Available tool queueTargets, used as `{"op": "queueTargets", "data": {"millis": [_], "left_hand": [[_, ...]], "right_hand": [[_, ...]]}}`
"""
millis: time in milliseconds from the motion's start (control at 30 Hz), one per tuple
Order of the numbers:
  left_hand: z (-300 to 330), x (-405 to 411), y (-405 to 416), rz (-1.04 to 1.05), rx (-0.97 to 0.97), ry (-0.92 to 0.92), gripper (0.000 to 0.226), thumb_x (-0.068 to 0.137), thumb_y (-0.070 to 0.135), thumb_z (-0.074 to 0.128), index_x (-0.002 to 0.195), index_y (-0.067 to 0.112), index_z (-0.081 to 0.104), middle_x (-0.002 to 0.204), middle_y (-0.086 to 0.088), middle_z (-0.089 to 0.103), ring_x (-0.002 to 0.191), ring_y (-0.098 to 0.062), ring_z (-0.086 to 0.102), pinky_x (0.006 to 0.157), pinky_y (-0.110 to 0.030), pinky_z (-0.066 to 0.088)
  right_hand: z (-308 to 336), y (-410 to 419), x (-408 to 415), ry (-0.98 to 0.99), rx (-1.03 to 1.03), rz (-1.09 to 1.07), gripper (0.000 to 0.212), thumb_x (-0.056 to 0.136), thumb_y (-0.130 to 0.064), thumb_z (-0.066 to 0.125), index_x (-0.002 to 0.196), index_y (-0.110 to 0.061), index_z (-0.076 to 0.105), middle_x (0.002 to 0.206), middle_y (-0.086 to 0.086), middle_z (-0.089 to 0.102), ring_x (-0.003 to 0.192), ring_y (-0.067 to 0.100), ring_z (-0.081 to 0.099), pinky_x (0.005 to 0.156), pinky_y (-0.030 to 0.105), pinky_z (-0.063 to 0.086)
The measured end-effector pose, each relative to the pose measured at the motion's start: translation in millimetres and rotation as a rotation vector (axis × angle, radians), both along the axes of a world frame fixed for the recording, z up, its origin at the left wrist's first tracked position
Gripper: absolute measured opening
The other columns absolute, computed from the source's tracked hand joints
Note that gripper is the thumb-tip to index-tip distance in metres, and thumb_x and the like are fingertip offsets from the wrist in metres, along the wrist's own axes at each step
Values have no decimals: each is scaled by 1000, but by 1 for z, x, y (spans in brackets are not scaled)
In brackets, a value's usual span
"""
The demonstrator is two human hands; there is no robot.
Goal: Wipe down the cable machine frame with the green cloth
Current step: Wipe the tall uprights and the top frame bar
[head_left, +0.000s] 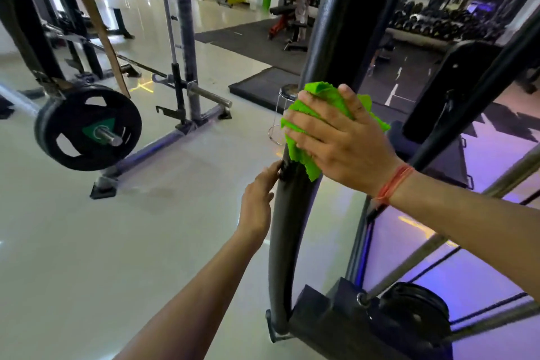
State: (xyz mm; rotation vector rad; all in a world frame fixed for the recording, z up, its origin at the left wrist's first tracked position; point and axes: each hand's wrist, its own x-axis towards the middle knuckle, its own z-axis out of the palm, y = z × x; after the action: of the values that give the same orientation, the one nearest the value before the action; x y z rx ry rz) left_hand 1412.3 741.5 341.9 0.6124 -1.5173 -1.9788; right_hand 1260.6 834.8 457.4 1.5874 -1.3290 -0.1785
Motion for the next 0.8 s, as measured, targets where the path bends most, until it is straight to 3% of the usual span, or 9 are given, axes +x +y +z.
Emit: {"op": "queueTargets", "data": {"millis": [167, 300, 400, 467, 567, 700, 800], "left_hand": [[-67, -10, -5, 14, -71, 139, 64, 78, 65, 40, 128, 36, 66, 133, 16, 65, 128, 1, 54, 104, -33, 38], [-121, -21, -9, 28, -137, 250, 63, 80, 63, 40, 129, 33, 66, 133, 16, 65, 129, 0, 55, 109, -35, 35], [-154, -27, -8, 42, -188, 322, 61, 81, 61, 42, 130, 33, 65, 134, 17, 64, 130, 1, 54, 106, -31, 37], [-173, -26, -7, 41, -225, 361, 53, 91, 54, 39, 131, 30, 65, 133, 17, 65, 129, 2, 54, 106, -30, 36], [-195, -23, 0, 35, -226, 413, 43, 107, 40, 31, 126, 27, 67, 126, 20, 68, 127, 4, 55, 111, -32, 33], [-219, -17, 9, 17, -192, 374, 50, 92, 51, 36, 125, 30, 68, 129, 19, 66, 127, 5, 54, 111, -31, 33], [-235, -11, 10, 5, -193, 309, 53, 84, 59, 37, 120, 36, 69, 129, 21, 66, 126, 7, 53, 109, -30, 35]], "right_hand": [[-40, -6, -9, 157, 80, 91, 32, 106, -26, 45, 129, -19, 66, 140, 3, 60, 140, 32, 47, 122, 57, 21], [-77, -11, -9, 95, -118, 72, 33, 105, -31, 47, 127, -19, 69, 139, 1, 62, 142, 32, 45, 120, 58, 23], [-108, -13, -2, 209, 9, 97, 35, 106, -34, 42, 118, -19, 71, 130, 2, 66, 134, 31, 52, 119, 56, 26], [-106, -13, -1, 276, 6, 68, 39, 107, -36, 36, 115, -21, 71, 128, 1, 66, 131, 30, 54, 120, 54, 25], [-123, -13, 3, 229, -131, -34, 39, 106, -37, 37, 115, -21, 72, 129, 0, 66, 134, 30, 51, 121, 54, 21], [-159, -9, 7, 273, 78, -57, 42, 106, -40, 35, 116, -21, 70, 127, 1, 66, 131, 29, 52, 120, 54, 23], [-151, -8, 11, 236, 0, -43, 42, 108, -41, 33, 116, -23, 70, 128, 0, 65, 132, 29, 52, 119, 55, 24]]}}
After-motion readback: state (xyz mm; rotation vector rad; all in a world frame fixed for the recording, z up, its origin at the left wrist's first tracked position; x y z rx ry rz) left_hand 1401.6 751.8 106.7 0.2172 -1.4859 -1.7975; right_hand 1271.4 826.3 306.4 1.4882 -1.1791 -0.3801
